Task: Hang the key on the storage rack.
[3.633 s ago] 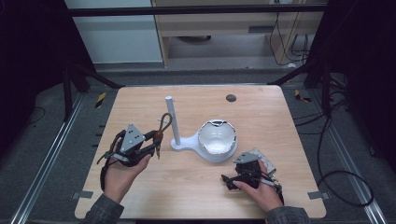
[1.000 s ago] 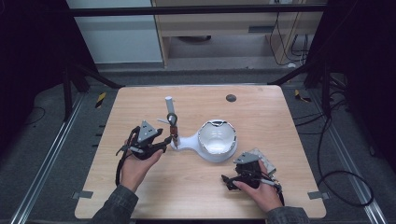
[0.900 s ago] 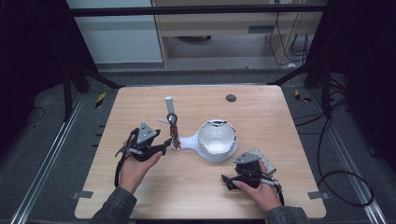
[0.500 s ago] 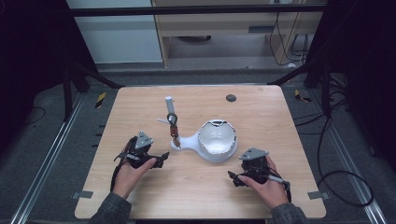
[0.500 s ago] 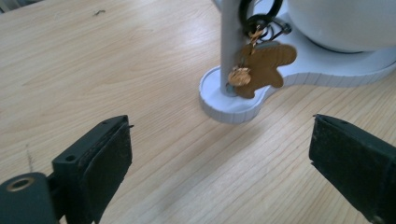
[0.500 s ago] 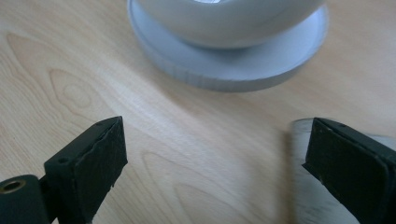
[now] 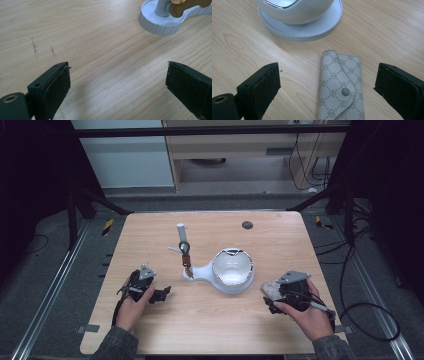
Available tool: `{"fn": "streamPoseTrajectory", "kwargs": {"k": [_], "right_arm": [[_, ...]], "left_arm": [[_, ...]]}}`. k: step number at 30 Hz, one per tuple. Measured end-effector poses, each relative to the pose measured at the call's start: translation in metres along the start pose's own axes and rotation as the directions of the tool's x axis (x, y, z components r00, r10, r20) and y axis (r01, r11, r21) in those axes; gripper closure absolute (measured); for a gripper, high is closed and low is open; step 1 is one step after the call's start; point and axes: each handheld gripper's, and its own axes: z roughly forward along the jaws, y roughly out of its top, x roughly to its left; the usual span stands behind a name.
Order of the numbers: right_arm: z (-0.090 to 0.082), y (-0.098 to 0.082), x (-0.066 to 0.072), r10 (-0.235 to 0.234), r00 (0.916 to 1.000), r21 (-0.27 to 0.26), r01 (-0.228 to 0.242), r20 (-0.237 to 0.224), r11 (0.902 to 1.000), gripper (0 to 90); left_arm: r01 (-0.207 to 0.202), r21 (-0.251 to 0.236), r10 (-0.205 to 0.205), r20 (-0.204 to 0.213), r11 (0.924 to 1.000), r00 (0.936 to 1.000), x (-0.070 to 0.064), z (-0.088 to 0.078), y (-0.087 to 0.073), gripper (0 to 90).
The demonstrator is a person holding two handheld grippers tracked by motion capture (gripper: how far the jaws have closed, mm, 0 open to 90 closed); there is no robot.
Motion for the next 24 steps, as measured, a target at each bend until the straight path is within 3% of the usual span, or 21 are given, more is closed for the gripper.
{"fn": "streamPoseTrajectory", "kwargs": {"k": [10, 16, 24], "right_arm": [[-0.004, -0.006, -0.01, 0.044, 0.999, 0.046, -0.044, 0.001, 0.9979, 6.7], [-0.01, -0.008, -0.013, 0.062, 0.9981, 0.051, -0.062, 0.003, 0.9968, 6.0], [-0.009, -0.012, -0.016, 0.061, 0.9981, 0.072, -0.061, 0.014, 0.9955, 6.1]], "left_arm": [[0.019, 0.034, -0.018, -0.017, 0.9992, 0.9997, 0.003, 0.006, -0.008, 4.8], [0.056, 0.031, -0.055, -0.038, 0.9979, 0.9978, 0.008, 0.006, -0.009, 4.8], [0.075, 0.029, -0.074, -0.024, 0.9968, 0.9969, 0.011, 0.01, -0.011, 1.9]]}}
